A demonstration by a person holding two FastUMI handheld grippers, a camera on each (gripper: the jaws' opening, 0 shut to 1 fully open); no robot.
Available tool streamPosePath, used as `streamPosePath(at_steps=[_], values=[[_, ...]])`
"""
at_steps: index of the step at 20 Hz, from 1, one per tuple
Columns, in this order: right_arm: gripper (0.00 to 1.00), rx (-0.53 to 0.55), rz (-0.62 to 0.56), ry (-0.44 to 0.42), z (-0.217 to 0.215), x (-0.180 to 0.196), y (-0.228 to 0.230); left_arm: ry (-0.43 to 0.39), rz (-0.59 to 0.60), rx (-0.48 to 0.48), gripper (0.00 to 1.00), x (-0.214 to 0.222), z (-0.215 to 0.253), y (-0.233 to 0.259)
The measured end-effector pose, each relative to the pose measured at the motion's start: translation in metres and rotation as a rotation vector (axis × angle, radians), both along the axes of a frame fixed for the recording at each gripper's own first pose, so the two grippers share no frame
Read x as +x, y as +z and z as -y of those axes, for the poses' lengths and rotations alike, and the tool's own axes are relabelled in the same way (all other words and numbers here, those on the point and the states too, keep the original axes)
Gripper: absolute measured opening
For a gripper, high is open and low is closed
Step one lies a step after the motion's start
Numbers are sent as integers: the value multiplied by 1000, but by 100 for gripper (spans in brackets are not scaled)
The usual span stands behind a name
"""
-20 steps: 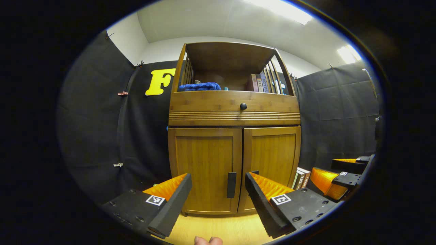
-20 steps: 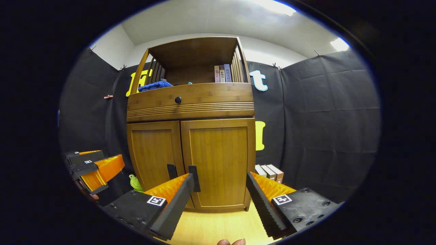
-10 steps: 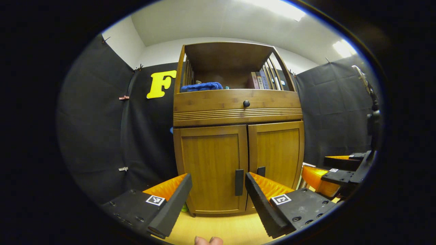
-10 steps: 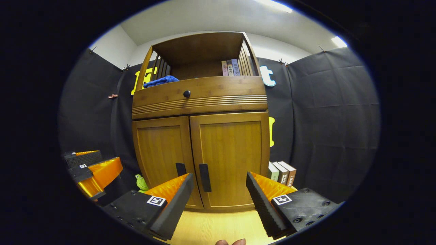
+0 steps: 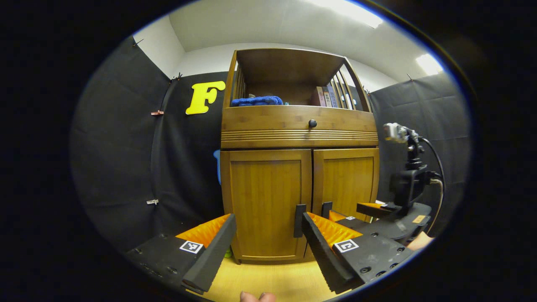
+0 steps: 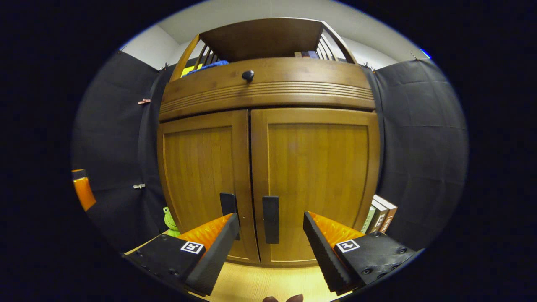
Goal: Open the right door of the double-door shoe cabinet with the right hand, and open the left door with the left hand.
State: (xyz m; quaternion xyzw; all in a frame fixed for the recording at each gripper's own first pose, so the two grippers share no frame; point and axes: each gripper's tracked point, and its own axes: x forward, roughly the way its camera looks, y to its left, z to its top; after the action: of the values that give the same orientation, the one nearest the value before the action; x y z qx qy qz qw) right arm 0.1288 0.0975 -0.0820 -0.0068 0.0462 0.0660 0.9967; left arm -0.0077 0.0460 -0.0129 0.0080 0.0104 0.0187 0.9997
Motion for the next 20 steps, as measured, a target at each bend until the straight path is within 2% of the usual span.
streamPosePath(at_steps=[2,5,7,8,10,12,13,14,15,16,18,19,20], values=[[96,21,-6,-5,0,20,-16,3,-4,-4,98,0,-4,-4],[98,70,-79,-30,3,46,-42,9,-15,2,98,-4,-9,-12],[95,46,-85,-41,4,65,-48,15,-16,7,98,-6,-12,-13],[85,25,-81,-41,4,70,-51,19,-19,6,98,-6,-15,-14],[72,10,-82,-28,-2,74,-56,26,-29,-3,98,-5,-19,-18],[63,-9,-90,-17,-11,81,-65,28,-39,-9,98,-4,-21,-22],[62,-35,-92,-54,-2,79,-65,29,-43,-12,98,-5,-22,-24],[53,-24,-83,-78,1,81,-63,29,-43,-15,98,-6,-22,-24],[54,12,-87,-92,0,83,-64,29,-41,-20,98,-8,-22,-25],[40,46,-97,-102,-1,89,-66,28,-41,-23,98,-9,-22,-24],[41,62,-130,-91,-1,96,-69,32,-40,-19,98,-13,-24,-25],[36,57,-134,-79,0,96,-69,36,-41,-14,98,-15,-25,-27],[36,39,-119,-67,2,98,-69,39,-42,-10,97,-16,-26,-27]])
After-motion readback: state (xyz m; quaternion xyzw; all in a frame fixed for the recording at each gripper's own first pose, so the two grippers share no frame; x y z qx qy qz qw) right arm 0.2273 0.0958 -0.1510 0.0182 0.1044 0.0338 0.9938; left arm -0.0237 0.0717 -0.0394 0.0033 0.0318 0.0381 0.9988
